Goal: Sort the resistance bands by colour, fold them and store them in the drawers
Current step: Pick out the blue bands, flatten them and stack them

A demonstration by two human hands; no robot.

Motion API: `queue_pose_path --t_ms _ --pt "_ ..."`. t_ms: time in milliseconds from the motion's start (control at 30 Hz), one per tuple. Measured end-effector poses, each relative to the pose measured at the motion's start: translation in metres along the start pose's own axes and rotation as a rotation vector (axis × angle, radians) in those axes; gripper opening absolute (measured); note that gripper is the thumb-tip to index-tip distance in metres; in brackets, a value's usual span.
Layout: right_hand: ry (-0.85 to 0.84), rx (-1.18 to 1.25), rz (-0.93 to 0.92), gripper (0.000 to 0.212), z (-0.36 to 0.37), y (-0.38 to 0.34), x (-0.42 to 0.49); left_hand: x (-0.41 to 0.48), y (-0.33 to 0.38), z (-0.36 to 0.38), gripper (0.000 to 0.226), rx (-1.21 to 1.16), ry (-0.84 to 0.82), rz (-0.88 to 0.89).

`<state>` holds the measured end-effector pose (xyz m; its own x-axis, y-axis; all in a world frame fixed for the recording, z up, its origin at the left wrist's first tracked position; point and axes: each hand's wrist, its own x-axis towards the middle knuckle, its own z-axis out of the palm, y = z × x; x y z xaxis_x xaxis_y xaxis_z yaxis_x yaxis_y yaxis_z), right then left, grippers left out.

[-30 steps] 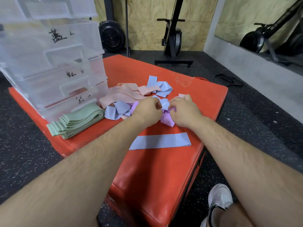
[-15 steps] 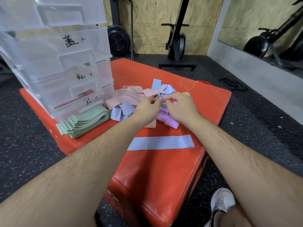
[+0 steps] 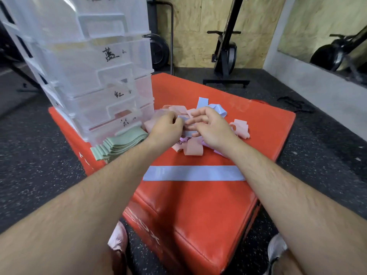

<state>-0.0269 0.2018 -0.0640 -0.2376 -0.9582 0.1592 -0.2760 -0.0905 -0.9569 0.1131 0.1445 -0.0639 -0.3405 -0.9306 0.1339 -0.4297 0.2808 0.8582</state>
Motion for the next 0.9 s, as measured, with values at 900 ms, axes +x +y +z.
queue_pose_path --t_ms 900 --pt "-0.094 -1.076 -0.158 0.018 -0.015 0.018 0.023 -0.009 -0.04 -0.085 0.015 -0.134 0.18 0.11"
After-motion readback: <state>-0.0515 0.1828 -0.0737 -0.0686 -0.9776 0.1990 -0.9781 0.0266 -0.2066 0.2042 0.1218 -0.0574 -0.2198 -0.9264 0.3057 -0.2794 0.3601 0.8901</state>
